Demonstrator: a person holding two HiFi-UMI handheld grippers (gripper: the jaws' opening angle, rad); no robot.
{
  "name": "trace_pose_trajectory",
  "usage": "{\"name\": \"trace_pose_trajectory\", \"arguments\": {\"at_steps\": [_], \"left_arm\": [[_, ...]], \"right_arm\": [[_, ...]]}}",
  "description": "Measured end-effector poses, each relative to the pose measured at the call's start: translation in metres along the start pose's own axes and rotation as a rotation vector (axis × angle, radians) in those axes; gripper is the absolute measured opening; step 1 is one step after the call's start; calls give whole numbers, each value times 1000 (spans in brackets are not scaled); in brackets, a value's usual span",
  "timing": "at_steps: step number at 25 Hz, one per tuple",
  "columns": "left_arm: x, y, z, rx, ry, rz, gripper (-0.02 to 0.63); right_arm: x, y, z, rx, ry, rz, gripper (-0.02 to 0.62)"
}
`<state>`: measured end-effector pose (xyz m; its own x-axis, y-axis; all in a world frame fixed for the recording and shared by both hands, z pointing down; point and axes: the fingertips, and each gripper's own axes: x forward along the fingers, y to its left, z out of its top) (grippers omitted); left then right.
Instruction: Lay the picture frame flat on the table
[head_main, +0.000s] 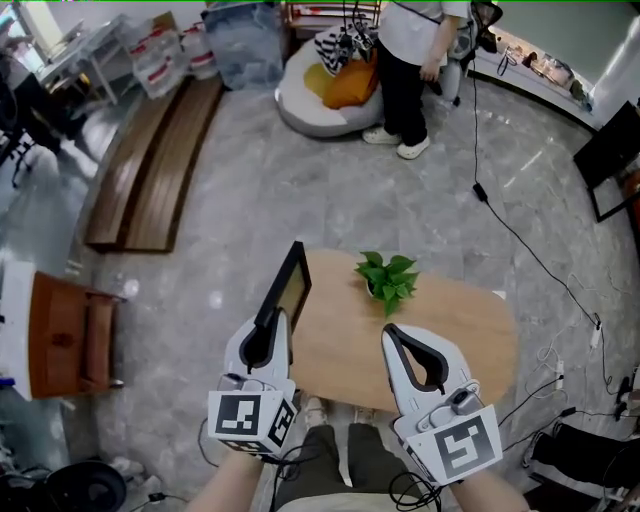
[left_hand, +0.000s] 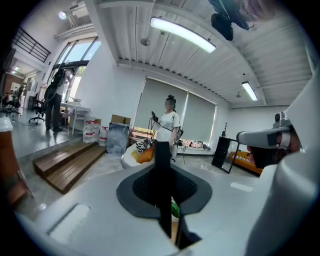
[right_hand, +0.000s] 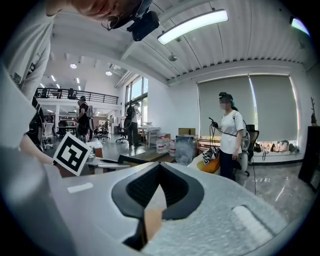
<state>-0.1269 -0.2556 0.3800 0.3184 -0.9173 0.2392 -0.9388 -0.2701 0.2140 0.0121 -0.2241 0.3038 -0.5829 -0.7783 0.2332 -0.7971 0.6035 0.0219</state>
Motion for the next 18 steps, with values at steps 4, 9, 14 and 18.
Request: {"name": "trace_pose_trajectory", "arguments": {"at_steps": [4,9,14,18], "left_arm": [[32,8,-39,-71,60,1,46],[66,14,-89,-136,127,-2,46],[91,25,-141,-196,187,-8,46],[105,32,-184,-286,227,-29,44]], "right_arm": [[17,-5,-28,32,45,0,2],[39,-12,-61,51,74,5,2],[60,-16,-106,76,122,10,2],[73,-18,-147,100,172,14,2]]}}
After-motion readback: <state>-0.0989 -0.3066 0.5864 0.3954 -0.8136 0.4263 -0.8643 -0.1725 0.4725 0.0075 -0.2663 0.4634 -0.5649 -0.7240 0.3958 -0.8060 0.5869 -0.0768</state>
